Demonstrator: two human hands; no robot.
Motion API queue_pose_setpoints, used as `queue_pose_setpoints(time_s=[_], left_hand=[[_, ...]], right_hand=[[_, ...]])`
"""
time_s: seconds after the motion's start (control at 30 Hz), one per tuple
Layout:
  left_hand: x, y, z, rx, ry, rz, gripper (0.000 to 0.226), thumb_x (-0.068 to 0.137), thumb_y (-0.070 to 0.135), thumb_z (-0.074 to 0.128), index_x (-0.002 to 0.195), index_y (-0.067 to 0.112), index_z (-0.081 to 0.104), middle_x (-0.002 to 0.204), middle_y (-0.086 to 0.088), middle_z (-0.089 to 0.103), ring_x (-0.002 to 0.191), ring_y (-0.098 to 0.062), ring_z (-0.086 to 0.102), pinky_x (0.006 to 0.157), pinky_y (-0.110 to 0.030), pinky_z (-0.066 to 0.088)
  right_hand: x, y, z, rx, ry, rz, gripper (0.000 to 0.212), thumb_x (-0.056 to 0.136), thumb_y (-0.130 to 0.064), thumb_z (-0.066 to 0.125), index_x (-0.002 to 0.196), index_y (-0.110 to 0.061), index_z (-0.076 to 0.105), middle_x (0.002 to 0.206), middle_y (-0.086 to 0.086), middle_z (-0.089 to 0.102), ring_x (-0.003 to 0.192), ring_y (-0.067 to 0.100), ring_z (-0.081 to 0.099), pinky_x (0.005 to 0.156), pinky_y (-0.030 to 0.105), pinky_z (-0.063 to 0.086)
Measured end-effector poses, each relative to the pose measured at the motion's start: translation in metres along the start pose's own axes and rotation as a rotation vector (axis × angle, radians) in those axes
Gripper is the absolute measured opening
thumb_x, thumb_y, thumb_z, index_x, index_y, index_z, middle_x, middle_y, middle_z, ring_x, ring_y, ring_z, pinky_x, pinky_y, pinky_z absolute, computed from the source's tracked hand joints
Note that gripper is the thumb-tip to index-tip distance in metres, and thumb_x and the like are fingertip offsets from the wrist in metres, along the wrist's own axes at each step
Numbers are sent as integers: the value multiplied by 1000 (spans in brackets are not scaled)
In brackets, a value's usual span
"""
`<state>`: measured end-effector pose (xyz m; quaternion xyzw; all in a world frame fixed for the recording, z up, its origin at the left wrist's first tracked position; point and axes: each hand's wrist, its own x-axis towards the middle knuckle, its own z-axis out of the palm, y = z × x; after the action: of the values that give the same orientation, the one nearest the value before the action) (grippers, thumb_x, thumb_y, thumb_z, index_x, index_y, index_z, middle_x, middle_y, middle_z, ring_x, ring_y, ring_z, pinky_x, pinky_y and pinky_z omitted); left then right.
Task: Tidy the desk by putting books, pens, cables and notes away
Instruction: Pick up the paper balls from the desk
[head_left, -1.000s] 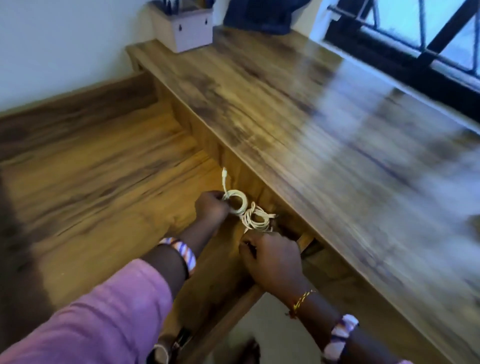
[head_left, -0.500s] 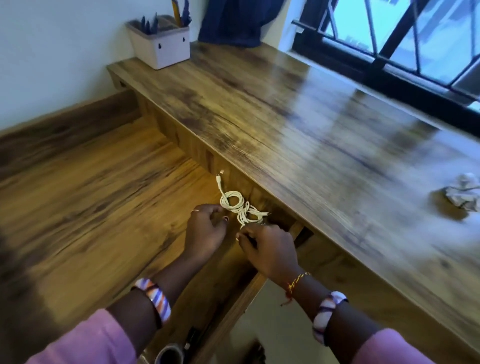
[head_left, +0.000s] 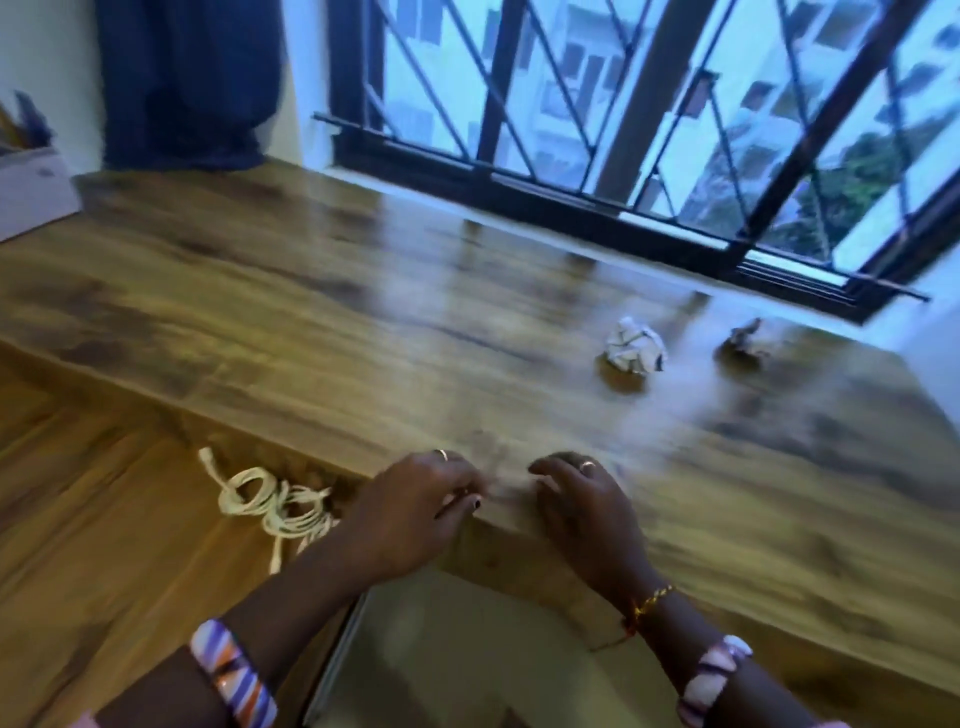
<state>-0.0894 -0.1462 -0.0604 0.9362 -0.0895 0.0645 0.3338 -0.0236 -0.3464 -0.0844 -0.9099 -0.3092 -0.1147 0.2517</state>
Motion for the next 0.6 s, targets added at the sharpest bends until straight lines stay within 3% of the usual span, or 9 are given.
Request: queue_pose_setpoints(time_s=[0.07, 0.2, 0.3, 0.37, 0.47, 0.53, 0.6], left_hand=[[33, 16, 16, -11, -23, 39, 29, 78, 41, 44, 90, 25, 65, 94, 6, 65, 87, -16, 62, 77, -34, 51], [110, 46, 54, 43, 8, 67, 44, 77, 50, 46, 107, 23, 63, 115, 5, 61, 107, -17, 58, 87, -36, 50], [178, 61, 87, 183, 74, 0, 64, 79, 51, 57, 131, 15, 48, 136, -5, 47, 126, -26, 43, 104, -35, 38], [220, 72, 107, 249, 147, -103, 84, 74, 57, 60, 139, 9, 34, 145, -13, 33, 134, -33, 30, 109, -38, 29], [253, 86, 137, 200, 208, -286, 93, 77, 52, 63, 146, 12, 15, 155, -16, 6, 140, -35, 15, 111, -44, 24], [256, 94, 158, 200, 198, -311, 94, 81, 49, 61, 148, 20, 1, 156, -15, -8, 144, -34, 5, 113, -46, 18], [253, 94, 169, 225, 227, -256, 95, 80, 42, 64, 142, 28, -6, 156, -18, -9, 144, -37, 4, 113, -50, 16]], right_hand=[[-9, 48, -21, -95, -8, 108, 23, 79, -20, 53, 98, -17, 65, 99, 3, 67, 83, 24, 63, 67, 31, 54], [-26, 139, -66, -239, -28, 240, 29, 85, -36, 42, 96, -19, 64, 105, 2, 65, 89, 24, 63, 77, 32, 53], [-33, 190, -89, -299, -40, 341, 45, 84, -42, 39, 109, -15, 65, 117, 9, 64, 104, 30, 63, 90, 37, 50], [-33, 208, -94, -293, -73, 377, 54, 84, -46, 36, 119, -13, 62, 128, 11, 60, 118, 29, 57, 102, 34, 40], [-29, 210, -90, -369, -126, 360, 51, 85, -45, 36, 121, -19, 61, 128, 5, 61, 119, 20, 57, 98, 33, 28], [-29, 210, -90, -360, -121, 362, 51, 86, -45, 35, 123, -20, 60, 130, 3, 60, 120, 18, 56, 98, 34, 27], [-30, 211, -89, -379, -107, 371, 52, 86, -45, 35, 125, -20, 59, 131, 3, 59, 122, 18, 54, 99, 35, 27]])
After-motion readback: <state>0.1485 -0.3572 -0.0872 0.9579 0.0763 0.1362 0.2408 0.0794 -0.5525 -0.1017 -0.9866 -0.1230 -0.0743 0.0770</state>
